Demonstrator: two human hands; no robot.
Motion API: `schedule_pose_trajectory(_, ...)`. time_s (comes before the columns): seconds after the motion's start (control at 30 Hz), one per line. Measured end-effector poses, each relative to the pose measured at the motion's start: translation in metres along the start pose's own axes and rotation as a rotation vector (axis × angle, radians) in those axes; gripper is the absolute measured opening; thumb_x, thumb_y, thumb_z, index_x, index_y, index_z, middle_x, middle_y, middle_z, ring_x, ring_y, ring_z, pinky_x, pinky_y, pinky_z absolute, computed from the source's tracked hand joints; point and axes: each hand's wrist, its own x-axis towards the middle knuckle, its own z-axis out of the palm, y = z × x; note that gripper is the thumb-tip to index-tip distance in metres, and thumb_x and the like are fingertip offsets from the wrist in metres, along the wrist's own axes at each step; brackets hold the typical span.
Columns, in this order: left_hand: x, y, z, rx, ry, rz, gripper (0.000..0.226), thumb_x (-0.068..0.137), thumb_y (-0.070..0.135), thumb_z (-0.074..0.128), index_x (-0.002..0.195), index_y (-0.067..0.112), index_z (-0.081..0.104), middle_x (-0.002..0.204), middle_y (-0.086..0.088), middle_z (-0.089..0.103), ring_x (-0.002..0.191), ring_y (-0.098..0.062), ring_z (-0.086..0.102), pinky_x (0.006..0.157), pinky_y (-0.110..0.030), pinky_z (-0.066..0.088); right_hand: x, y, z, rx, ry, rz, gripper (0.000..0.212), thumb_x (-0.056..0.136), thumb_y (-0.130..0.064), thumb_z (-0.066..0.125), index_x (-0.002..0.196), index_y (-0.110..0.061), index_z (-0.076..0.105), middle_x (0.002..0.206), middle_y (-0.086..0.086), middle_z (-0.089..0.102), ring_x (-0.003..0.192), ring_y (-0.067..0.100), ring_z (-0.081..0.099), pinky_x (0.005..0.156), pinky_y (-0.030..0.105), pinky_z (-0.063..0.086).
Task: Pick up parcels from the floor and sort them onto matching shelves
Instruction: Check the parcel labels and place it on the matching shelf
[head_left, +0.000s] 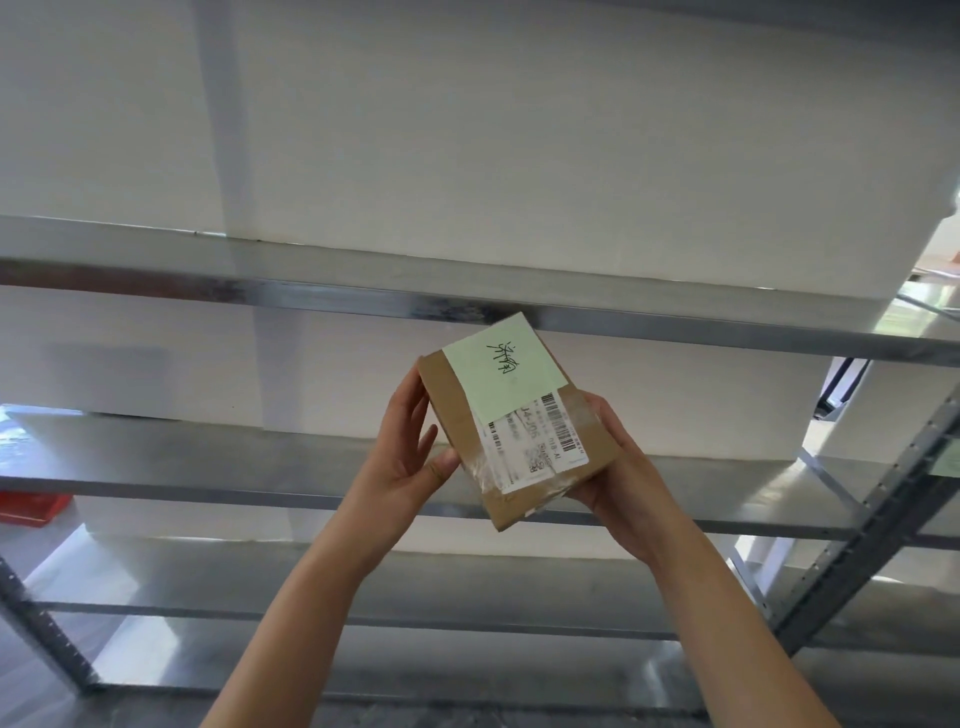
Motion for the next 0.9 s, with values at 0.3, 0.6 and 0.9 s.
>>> schedule_pose_trajectory(0.3, 0.002, -0.006, 0.002, -0.065, 0.088, -0.021, 0.087, 0.058, 0.055, 0.094, 0.123, 0.026, 0.044, 0.132, 0.015, 0.064, 0.137, -0.019, 0.056, 0.119, -0.047, 0.043, 0.008, -0.003, 0.002, -0.048, 0.151, 0.034, 0.082, 0.095, -0.074, 0.015, 0.124, -0.021, 0.070, 0.116, 0.013, 0.076, 0.113, 0.032, 0.071, 0.100, 0.051, 0.052)
schedule_pose_trajectory(0.6, -0.001, -0.010, 0.022, -0.079, 0.289, -0.034, 0.069, 0.059, 0.020, 0.090, 0.107, 0.031, 0.042, 0.112, 0.017, 0.074, 0.120, -0.011, 0.069, 0.105, -0.037, 0.056, 0.023, -0.005, 0.030, 0.040, 0.406, -0.111, 0.050, 0.104, -0.061, 0.026, 0.107, -0.021, 0.054, 0.116, 0.015, 0.067, 0.108, 0.026, 0.067, 0.099, 0.044, 0.050)
schedule_pose_trajectory(0.9, -0.010, -0.001, 0.030, 0.033, 0.470, -0.102, 0.065, 0.060, 0.040, 0.089, 0.104, 0.044, 0.040, 0.113, 0.020, 0.072, 0.109, 0.010, 0.064, 0.084, -0.010, 0.051, 0.021, 0.011, 0.043, -0.090, 0.377, -0.284, 0.014, 0.109, -0.025, 0.044, 0.108, -0.039, 0.045, 0.118, -0.004, 0.053, 0.102, 0.002, 0.063, 0.071, 0.017, 0.056)
